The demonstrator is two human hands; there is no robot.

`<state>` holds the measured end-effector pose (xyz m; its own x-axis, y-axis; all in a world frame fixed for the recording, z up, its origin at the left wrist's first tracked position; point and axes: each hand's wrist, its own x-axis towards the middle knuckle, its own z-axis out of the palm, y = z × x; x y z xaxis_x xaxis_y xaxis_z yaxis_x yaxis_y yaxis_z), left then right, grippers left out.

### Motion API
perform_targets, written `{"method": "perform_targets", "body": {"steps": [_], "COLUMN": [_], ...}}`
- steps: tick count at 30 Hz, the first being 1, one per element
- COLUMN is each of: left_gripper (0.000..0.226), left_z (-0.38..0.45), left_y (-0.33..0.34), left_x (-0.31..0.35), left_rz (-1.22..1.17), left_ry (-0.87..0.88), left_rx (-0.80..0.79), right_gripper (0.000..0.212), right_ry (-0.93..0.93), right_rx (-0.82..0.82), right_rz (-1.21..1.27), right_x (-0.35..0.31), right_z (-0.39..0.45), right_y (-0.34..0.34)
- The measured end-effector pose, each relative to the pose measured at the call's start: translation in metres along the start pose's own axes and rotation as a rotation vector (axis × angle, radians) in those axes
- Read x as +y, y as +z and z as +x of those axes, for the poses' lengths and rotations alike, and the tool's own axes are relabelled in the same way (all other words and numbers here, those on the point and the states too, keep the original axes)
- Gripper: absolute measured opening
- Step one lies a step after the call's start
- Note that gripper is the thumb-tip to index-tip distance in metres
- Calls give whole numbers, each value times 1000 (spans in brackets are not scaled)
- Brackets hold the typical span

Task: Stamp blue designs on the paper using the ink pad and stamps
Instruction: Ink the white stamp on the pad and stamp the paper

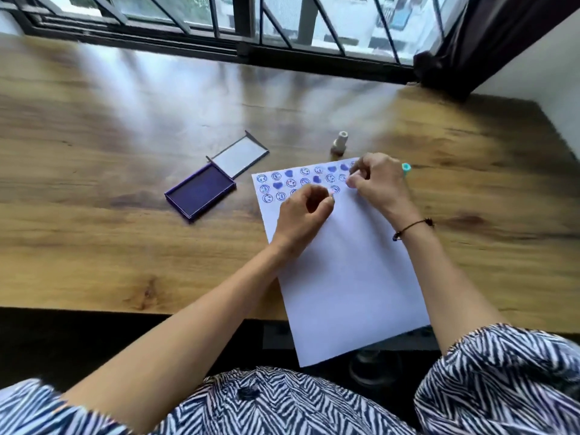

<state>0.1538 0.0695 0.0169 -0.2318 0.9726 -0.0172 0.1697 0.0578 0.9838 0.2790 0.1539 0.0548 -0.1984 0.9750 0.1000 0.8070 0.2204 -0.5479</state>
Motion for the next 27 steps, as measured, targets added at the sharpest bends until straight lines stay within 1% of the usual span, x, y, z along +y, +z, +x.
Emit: {"method": "perform_targets", "body": {"steps": [3, 11, 16, 27], "left_gripper": [4, 4, 2, 4], "left_z": [1, 1, 0, -1], "left_y": [1, 0, 0, 1], "left_x": [-3, -4, -2, -4], "left_rz": [6, -44, -81, -97], "left_ry": [6, 6, 0, 11], "left_rx": [0, -3, -1, 12], "right_gripper": [16, 15, 15, 14], "right_ry": [-57, -87, -104, -153], "right_rx": [-19, -78, -95, -102], "right_rz": [-112, -224, -355, -357], "right_x": [-3, -7, -10, -8], "right_z": [-1, -1, -2, 1], "right_y": [-1, 3, 7, 13]}}
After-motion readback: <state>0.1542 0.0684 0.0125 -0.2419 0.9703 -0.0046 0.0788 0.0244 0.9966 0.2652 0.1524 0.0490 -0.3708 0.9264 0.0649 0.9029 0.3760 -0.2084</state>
